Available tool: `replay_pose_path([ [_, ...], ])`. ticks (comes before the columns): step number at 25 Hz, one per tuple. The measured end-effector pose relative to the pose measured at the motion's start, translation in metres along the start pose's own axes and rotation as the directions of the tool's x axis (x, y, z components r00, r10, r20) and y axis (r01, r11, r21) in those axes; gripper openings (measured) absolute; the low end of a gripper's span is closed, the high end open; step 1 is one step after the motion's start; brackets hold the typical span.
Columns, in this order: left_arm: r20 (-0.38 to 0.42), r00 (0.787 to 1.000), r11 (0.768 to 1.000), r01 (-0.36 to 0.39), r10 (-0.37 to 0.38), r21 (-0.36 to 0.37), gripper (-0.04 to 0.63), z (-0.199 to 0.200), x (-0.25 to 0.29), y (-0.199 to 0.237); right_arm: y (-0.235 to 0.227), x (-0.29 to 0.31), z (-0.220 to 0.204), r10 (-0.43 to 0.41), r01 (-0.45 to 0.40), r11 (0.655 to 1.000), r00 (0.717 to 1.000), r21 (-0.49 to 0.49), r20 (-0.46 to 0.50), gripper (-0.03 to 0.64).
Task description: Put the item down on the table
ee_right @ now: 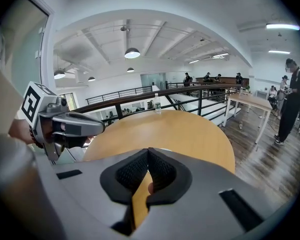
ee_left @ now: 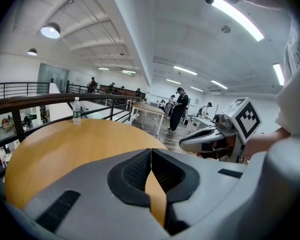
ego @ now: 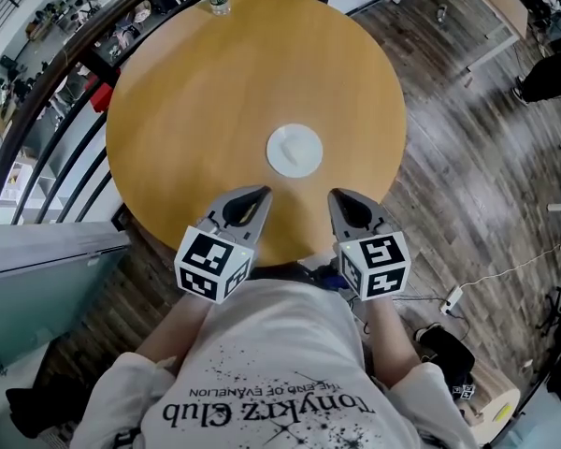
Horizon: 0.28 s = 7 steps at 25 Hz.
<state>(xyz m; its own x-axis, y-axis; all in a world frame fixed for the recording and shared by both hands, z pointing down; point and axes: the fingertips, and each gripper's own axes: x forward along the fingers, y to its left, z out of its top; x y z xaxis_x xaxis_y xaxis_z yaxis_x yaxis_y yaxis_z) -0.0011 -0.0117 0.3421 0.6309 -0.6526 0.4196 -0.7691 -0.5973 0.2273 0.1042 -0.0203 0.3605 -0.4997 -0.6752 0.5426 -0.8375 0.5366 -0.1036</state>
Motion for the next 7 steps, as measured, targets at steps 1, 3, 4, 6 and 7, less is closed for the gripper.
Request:
replay_pose_path([
  [1, 0.000, 1.000, 1.000, 0.002, -0.002, 0.000, 0.025, 0.0005, -0.0006, 0.0000, -0.0009, -0.0006, 0.0005, -0.003, 0.003, 1.000, 1.000, 0.006, 0.001, 0.025],
  [3, 0.000, 1.000, 1.000, 0.003, -0.003, 0.000, 0.025, 0.0009, -0.0016, -0.0009, -0.0028, -0.0026, 0.0003, -0.009, 0.009, 1.000, 1.000, 0.013, 0.001, 0.025],
  [4, 0.000, 1.000, 1.000, 0.004, -0.004, 0.000, 0.025, 0.0007, -0.0020, -0.0014, -0.0038, -0.0034, -0.0002, -0.013, 0.013, 1.000, 1.000, 0.016, 0.001, 0.025],
  [6, 0.000, 1.000, 1.000, 0.004, -0.004, 0.001, 0.025, -0.0004, -0.0023, -0.0019, -0.0056, -0.0043, -0.0016, -0.019, 0.019, 1.000, 1.000, 0.021, 0.001, 0.025],
  [7, 0.000, 1.000, 1.000, 0.004, -0.004, 0.000, 0.025, -0.0011, -0.0023, -0.0020, -0.0064, -0.0046, -0.0023, -0.022, 0.022, 1.000, 1.000, 0.023, 0.002, 0.025],
])
